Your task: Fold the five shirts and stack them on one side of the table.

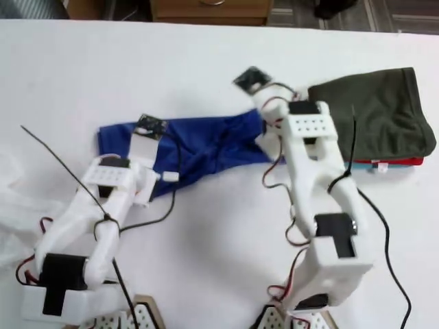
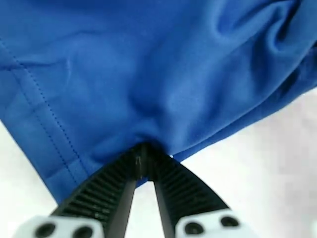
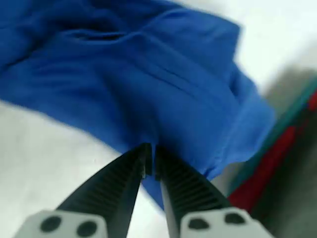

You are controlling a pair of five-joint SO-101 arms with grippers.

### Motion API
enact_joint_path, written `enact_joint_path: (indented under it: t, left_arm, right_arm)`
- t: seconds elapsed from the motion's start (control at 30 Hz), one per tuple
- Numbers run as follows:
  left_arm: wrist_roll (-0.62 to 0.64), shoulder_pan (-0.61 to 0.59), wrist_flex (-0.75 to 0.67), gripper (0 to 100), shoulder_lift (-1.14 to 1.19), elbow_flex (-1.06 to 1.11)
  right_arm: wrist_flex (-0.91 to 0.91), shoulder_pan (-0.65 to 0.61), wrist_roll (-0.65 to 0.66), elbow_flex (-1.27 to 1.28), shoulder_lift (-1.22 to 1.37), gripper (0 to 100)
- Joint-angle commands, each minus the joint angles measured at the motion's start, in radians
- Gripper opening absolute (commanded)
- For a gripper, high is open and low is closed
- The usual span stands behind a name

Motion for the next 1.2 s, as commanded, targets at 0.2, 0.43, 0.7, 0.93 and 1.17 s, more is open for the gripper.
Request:
enact_joint_path:
  t: [0.2,0.43,0.7,0.93,1.17]
  left_arm:
    - [0.002,0.011,-0.017,3,-0.003,-0.002]
    - [0.002,0.012,-0.017,3,-0.003,-0.002]
    - [0.002,0.012,-0.017,3,-0.003,-0.002]
    - [0.002,0.012,-0.017,3,-0.003,-0.002]
    - [0.002,0.012,-0.017,3,-0.003,-0.002]
  right_arm:
    - [-0.170,0.015,0.008,-0.169,0.137,1.9]
    - [-0.122,-0.059,0.008,-0.377,0.341,1.9]
    - [0.265,-0.120,0.006,-0.635,0.291,1.9]
    - [0.463,-0.274,0.008,-0.612,0.257,1.9]
    - [0.314,-0.341,0.002,-0.562,0.303,1.9]
